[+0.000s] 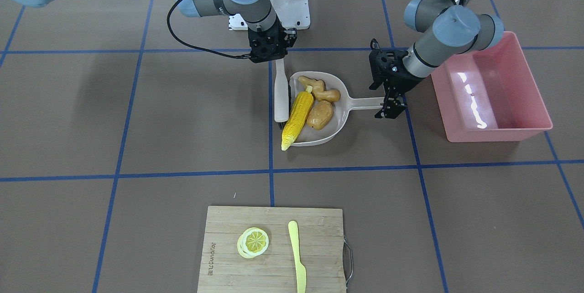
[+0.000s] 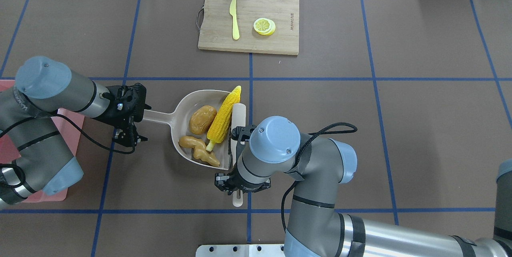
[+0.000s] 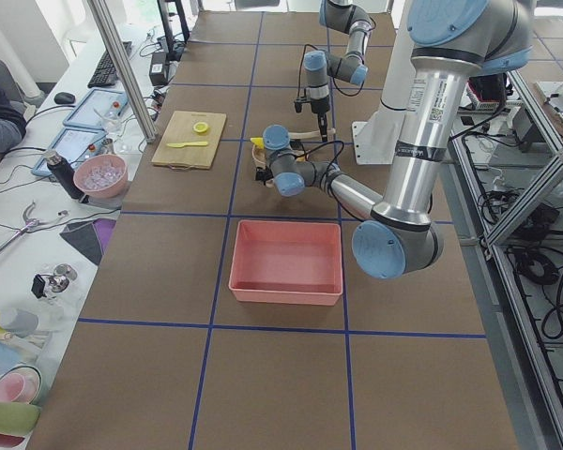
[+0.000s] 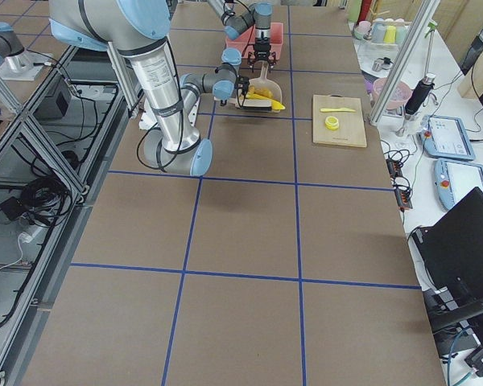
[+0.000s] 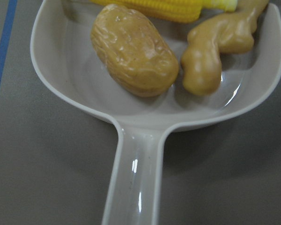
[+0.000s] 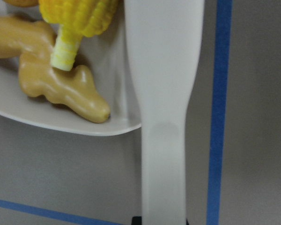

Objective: Sweep and dump trash into bin
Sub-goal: 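Brush the items farther into the dustpan with the right gripper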

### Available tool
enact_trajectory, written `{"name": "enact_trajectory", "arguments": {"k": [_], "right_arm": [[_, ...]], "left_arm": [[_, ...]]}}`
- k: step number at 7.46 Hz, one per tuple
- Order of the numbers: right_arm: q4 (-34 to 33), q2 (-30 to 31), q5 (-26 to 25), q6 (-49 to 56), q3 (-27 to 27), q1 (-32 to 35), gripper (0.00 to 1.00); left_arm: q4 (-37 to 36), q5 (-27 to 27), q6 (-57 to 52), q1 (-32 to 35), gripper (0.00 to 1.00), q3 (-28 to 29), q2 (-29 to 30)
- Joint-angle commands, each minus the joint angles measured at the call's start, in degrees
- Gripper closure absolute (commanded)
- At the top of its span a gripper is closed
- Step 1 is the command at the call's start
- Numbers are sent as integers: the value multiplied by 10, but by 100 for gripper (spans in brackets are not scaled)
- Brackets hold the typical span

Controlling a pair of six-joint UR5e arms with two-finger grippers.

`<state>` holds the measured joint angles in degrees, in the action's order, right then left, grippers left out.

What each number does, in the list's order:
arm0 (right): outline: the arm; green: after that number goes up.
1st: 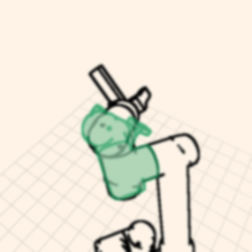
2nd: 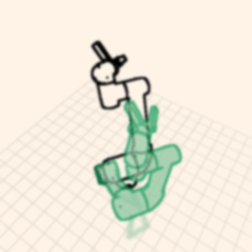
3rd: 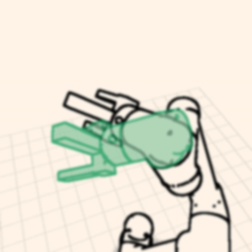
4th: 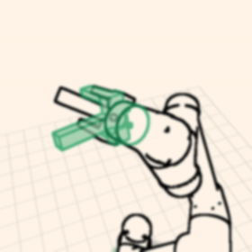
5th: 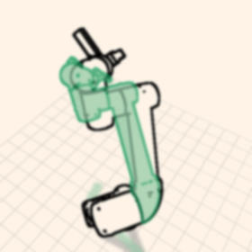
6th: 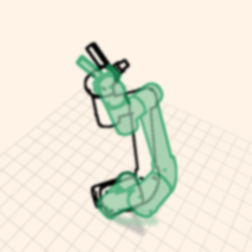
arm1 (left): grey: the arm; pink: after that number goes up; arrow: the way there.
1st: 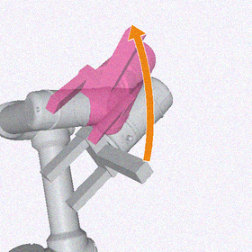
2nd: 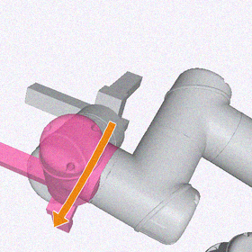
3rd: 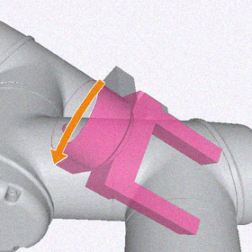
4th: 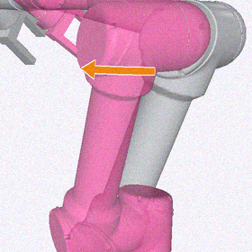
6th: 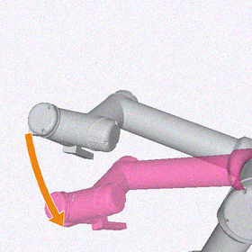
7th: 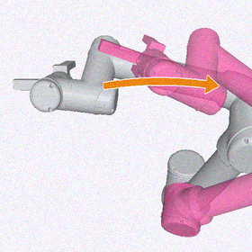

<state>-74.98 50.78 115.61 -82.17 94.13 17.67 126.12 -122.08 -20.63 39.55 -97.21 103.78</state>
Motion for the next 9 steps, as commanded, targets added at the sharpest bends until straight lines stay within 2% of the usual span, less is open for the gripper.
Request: {"name": "enact_trajectory", "arguments": {"k": [1,5,7,9], "right_arm": [[9,-16,-6,-8,-3,0,100],[22,-24,-14,-31,-2,0,100],[12,-22,-3,-34,4,0,100],[3,-16,-1,-33,4,0,100]], "left_arm": [[0,1,0,0,3,0,2],[0,1,-1,0,5,4,4],[0,1,-1,0,34,2,1],[-1,2,0,0,48,2,1]]}}
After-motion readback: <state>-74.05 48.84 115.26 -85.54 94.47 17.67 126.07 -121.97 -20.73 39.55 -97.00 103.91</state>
